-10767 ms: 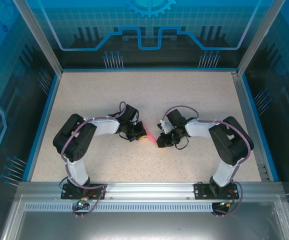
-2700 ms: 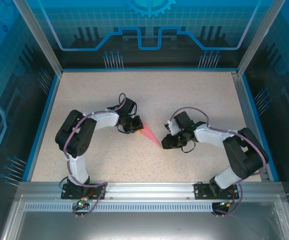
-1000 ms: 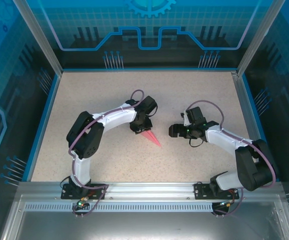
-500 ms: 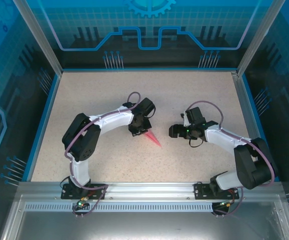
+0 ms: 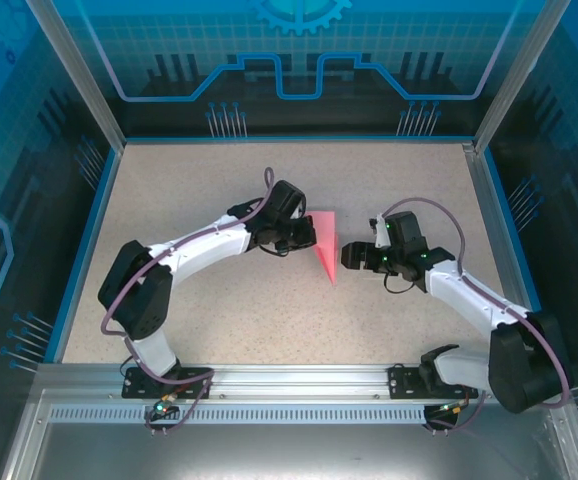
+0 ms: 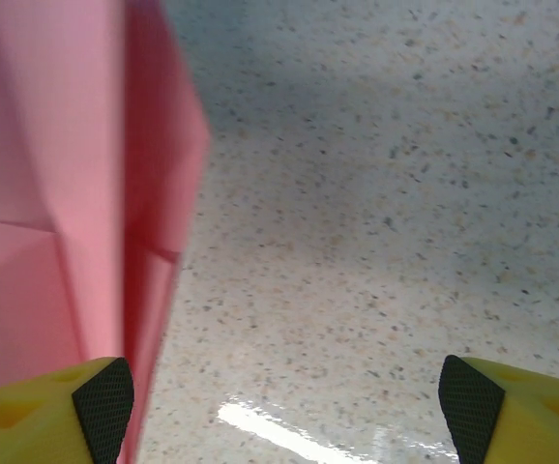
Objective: Fold a paper plane with a square sheet of paper (pick it up from the middle)
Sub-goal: Turn over a paper plane at the center of the table.
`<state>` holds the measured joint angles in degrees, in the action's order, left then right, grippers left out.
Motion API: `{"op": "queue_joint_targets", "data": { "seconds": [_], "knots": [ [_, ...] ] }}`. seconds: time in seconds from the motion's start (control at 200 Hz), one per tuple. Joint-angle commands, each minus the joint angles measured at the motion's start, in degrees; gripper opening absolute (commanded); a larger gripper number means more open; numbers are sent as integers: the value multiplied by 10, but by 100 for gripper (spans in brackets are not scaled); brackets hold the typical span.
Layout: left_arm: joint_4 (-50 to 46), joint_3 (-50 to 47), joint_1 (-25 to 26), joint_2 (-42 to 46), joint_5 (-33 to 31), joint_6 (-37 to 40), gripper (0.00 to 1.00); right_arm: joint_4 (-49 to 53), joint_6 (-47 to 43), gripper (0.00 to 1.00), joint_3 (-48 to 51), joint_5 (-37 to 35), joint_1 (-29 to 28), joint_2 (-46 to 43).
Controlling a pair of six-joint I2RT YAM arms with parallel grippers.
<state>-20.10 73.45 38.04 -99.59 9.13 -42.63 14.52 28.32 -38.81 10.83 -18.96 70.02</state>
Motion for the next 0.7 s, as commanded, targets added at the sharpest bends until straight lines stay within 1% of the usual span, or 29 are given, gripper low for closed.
{"op": "queue_joint_targets", "data": {
  "seconds": [0.0,0.105,0.265,0.41,0.545,0.695],
  "knots": [
    [68,-20,2,-14,57,38,0,12,6,85,-13,44,9,-12],
    [104,-30,2,-42,83,34,0,14,17,80,-12,62,8,-10],
    [139,-43,-2,-79,96,24,0,5,26,62,-14,78,-7,9],
    [170,-65,-6,-99,102,10,0,-10,36,52,-21,77,-22,44],
    [181,-91,-11,-105,93,2,0,-19,33,48,-31,74,-34,79],
    [184,-116,-15,-103,82,-6,0,-10,16,47,-61,74,-49,122]
  ]
}}
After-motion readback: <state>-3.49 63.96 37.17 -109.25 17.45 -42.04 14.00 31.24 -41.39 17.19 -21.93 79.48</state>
